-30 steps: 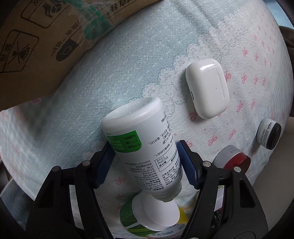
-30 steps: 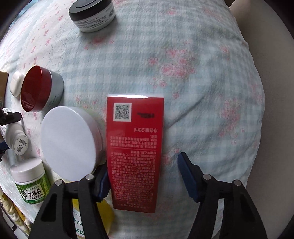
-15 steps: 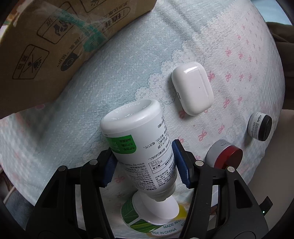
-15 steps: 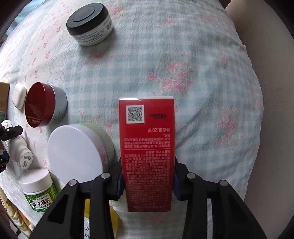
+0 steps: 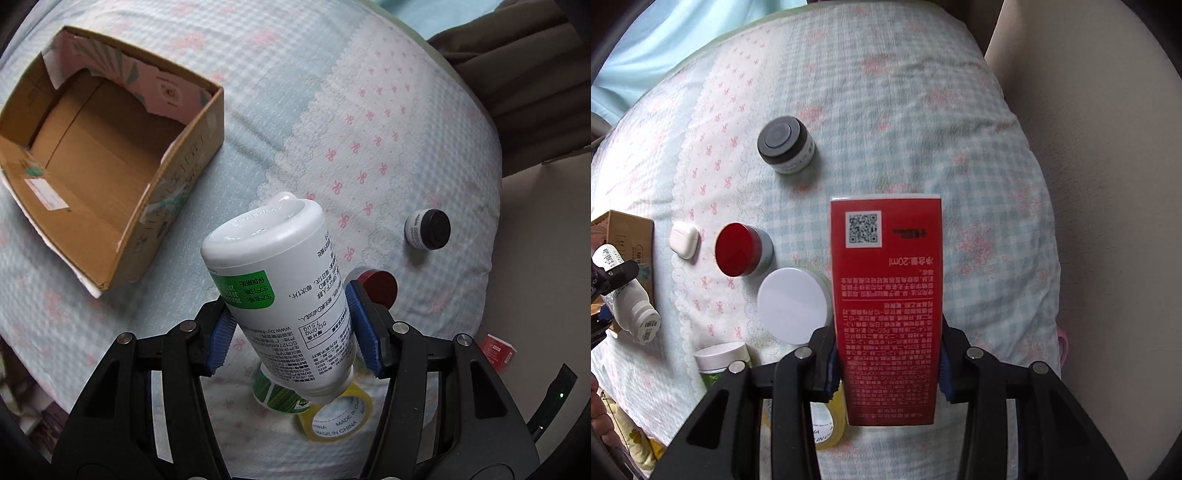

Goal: Organize rigid objects
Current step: 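Carry the bottle and red box with both grippers and lower them into the cardboard box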

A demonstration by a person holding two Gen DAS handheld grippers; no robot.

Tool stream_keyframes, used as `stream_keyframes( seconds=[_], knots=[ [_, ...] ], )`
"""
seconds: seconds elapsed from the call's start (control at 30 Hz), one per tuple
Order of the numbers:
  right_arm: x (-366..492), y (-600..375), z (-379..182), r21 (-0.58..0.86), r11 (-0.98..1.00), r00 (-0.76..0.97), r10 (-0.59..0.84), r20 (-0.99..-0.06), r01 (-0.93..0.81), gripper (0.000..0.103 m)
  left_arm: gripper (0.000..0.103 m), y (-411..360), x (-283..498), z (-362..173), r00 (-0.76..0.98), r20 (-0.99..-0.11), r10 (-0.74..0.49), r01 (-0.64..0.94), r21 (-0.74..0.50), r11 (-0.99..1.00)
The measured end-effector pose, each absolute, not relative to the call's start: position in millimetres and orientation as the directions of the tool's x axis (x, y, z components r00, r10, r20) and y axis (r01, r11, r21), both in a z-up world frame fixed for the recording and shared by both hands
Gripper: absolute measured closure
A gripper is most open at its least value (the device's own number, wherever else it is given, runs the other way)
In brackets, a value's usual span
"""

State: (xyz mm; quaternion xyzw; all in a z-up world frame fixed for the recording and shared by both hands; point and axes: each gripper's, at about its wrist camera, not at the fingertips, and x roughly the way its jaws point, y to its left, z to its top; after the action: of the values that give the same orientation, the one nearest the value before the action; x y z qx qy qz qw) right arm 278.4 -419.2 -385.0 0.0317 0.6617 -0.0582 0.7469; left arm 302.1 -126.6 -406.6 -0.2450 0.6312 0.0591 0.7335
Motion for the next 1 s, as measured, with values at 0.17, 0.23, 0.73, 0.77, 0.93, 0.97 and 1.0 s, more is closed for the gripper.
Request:
stream_keyframes(
  seconds=[0.17,0.23,0.73,0.77,0.93,0.97,1.0],
  knots=[
    [257,-386,-325,0.003,0.990,0.202,-0.026,-0.979,0.140,0.066,0.050,-109,290,-333,0.279,-0.933,-0.228,-0.300,-0.310,0.902],
    [251,-366,-304,0.006,0.992,0.237,-0.025,-0.971,0.130,0.066,0.050,-99,285,-307,0.301,-0.924,-0.235,-0.255,-0.315,0.914],
    [214,-179,-197,0.142,0.983,0.430,0.079,-0.899,0.116,0.066,0.054,79,264,-212,0.351,-0.896,-0.272,-0.036,-0.304,0.952],
    [213,-164,-194,0.151,0.981,0.434,0.085,-0.897,0.120,0.066,0.054,92,265,-214,0.343,-0.898,-0.277,-0.026,-0.304,0.952],
    [220,-90,-199,0.177,0.975,0.411,0.107,-0.906,0.135,0.065,0.054,151,276,-233,0.289,-0.915,-0.280,0.012,-0.289,0.957],
    [223,-78,-202,0.184,0.973,0.404,0.114,-0.908,0.139,0.065,0.054,161,280,-239,0.278,-0.919,-0.277,0.015,-0.285,0.958],
    [226,-67,-206,0.194,0.971,0.397,0.124,-0.910,0.141,0.066,0.054,171,284,-244,0.267,-0.924,-0.274,0.017,-0.280,0.960]
  ],
)
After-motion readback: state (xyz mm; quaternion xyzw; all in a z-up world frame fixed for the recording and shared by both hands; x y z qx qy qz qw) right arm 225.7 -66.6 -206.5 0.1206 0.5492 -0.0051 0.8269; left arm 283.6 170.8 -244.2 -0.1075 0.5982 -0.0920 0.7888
